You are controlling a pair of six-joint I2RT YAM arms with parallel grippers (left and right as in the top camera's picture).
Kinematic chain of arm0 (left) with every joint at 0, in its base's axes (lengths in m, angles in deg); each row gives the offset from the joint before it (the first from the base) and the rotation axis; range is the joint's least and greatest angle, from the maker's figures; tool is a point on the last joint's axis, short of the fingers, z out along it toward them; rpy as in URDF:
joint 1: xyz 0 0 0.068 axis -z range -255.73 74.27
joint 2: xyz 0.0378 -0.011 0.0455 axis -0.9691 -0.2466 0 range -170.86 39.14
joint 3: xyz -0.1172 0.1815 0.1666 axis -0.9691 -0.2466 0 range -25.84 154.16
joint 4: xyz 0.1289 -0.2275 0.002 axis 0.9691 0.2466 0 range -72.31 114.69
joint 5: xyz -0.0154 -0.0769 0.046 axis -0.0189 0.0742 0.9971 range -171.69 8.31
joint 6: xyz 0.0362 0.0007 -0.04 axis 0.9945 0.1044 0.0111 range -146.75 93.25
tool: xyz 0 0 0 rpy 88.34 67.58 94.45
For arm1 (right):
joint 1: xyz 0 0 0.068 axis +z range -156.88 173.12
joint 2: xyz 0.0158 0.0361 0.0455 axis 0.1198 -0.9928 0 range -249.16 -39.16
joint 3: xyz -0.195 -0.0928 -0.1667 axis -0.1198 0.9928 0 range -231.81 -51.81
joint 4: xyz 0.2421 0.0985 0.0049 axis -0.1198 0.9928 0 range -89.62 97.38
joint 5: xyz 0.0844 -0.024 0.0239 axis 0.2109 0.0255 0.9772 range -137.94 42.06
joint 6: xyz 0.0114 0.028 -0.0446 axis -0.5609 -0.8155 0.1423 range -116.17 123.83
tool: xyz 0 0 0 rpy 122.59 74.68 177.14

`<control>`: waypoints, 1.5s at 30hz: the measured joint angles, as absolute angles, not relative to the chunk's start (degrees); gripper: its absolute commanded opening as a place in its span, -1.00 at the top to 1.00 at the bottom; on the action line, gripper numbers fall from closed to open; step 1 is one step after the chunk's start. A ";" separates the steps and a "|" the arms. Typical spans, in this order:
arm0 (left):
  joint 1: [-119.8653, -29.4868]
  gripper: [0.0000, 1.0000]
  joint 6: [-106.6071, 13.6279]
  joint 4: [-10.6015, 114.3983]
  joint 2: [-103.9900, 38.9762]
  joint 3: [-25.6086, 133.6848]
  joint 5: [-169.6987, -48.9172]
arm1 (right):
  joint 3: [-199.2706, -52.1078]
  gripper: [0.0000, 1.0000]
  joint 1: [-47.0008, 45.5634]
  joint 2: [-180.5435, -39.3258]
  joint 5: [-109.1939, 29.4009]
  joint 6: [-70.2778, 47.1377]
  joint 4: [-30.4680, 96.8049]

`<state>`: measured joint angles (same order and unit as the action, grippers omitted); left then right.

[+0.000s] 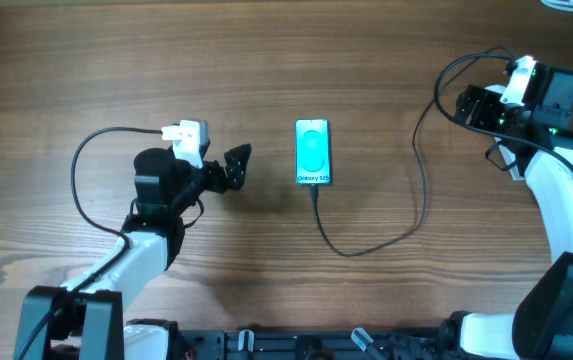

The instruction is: Plug charger to phone and switch on socket

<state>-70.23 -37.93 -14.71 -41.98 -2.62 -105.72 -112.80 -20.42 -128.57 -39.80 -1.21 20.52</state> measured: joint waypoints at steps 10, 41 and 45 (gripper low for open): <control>-70.64 -1.00 -40.07 -16.46 -38.27 -12.80 -103.06 | -112.80 -1.00 -20.42 -128.57 -39.78 -1.21 20.55; -75.74 -1.00 -40.66 11.30 5.47 -25.48 -102.64 | -112.80 -0.99 -20.42 -128.57 -39.78 -1.21 20.52; -75.54 -1.00 -40.62 16.26 12.25 -25.48 -101.92 | -112.80 -0.99 -20.42 -128.57 -39.80 -1.21 20.52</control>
<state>-75.54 -40.62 16.26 12.25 -25.48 -101.92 -112.80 -20.42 -128.57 -39.80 -1.21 20.52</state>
